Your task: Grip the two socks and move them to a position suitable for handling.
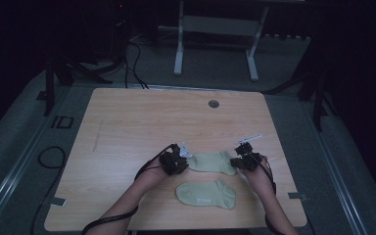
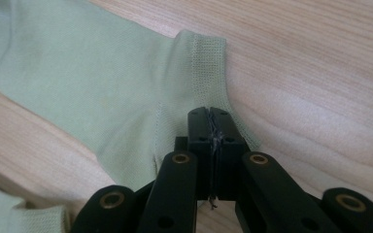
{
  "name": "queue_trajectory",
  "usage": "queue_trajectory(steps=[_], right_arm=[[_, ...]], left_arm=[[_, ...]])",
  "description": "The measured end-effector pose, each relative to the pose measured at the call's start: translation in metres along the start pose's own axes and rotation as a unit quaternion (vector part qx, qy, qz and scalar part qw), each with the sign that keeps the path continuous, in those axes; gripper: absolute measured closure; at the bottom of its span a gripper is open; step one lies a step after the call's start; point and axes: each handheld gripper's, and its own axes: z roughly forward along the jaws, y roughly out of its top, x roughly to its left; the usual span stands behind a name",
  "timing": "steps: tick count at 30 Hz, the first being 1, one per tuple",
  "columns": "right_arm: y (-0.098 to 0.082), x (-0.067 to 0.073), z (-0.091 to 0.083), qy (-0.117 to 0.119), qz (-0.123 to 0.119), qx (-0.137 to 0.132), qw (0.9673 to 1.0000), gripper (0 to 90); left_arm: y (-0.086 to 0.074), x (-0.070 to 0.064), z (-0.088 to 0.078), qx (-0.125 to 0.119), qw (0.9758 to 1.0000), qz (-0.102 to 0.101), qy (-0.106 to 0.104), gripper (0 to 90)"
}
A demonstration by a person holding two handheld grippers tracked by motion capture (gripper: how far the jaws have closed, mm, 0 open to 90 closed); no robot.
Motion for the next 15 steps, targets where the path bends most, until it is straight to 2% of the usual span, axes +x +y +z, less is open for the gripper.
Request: queue_trajectory(steps=[3,7,9,13,15], right_arm=[[0.004,-0.001,0.002,-0.003,-0.006,0.001,1.0000,87.6],[0.009,-0.002,0.003,-0.001,-0.001,0.004,1.0000,84.3],[0.009,-0.001,0.002,0.005,-0.001,0.000,1.0000,83.5],[0.007,0.003,-0.006,0.014,-0.006,-0.010,0.9998,78.1],[0.004,0.008,-0.012,0.015,-0.015,-0.020,0.9996,75.7]], left_arm=[[0.000,0.001,0.000,0.000,1.0000,-0.002,-0.001,81.8],[0.001,0.001,-0.001,0.004,1.0000,0.002,0.003,81.8],[0.002,0.002,-0.004,-0.008,0.9998,-0.015,-0.002,81.7],[0.004,0.001,-0.017,-0.019,0.9996,-0.022,-0.002,79.0],[0.003,-0.002,-0.026,-0.022,0.9992,-0.033,-0.007,75.0]])
